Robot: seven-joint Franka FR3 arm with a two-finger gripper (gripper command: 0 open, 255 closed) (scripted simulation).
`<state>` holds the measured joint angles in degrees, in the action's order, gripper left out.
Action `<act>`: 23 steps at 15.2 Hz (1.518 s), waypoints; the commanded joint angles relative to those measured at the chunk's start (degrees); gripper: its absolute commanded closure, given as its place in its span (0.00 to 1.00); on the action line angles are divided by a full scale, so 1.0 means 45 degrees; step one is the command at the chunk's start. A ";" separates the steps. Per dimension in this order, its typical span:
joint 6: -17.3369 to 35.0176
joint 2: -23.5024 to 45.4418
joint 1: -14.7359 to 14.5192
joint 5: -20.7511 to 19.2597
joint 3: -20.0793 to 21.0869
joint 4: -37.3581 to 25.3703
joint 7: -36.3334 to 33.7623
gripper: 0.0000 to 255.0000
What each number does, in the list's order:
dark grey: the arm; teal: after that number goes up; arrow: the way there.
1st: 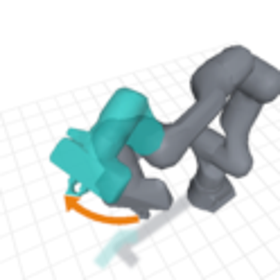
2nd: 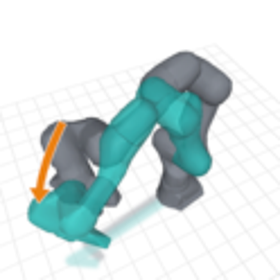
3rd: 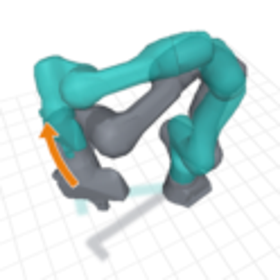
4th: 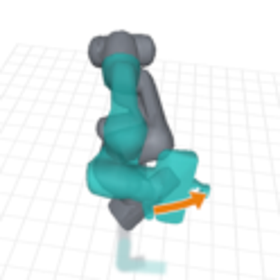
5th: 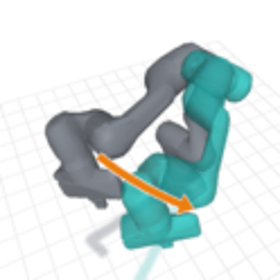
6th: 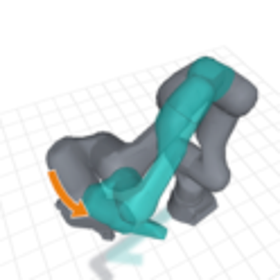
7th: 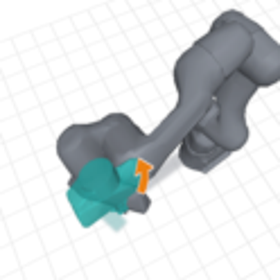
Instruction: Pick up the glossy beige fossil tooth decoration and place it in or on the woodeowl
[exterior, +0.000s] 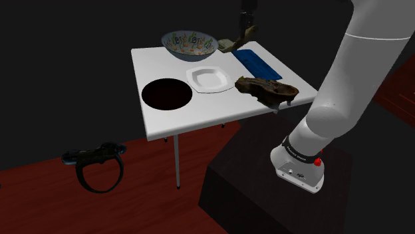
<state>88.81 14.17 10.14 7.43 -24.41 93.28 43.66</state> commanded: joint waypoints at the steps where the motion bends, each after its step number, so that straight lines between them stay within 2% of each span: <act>1: 0.0435 -0.1232 -0.0234 -0.0444 -0.0065 0.1556 -0.0154 1.00; 8: 0.1219 -0.5140 -0.0449 -0.1880 0.0060 0.5872 -0.0995 1.00; 17: 0.0800 -1.0044 0.0284 -0.3295 0.0642 1.0146 -0.1928 1.00; 23: 0.1893 -0.9787 0.0316 -0.3375 0.0469 1.0987 -0.1858 1.00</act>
<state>96.65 -29.95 11.50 -7.65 -22.14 142.17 35.20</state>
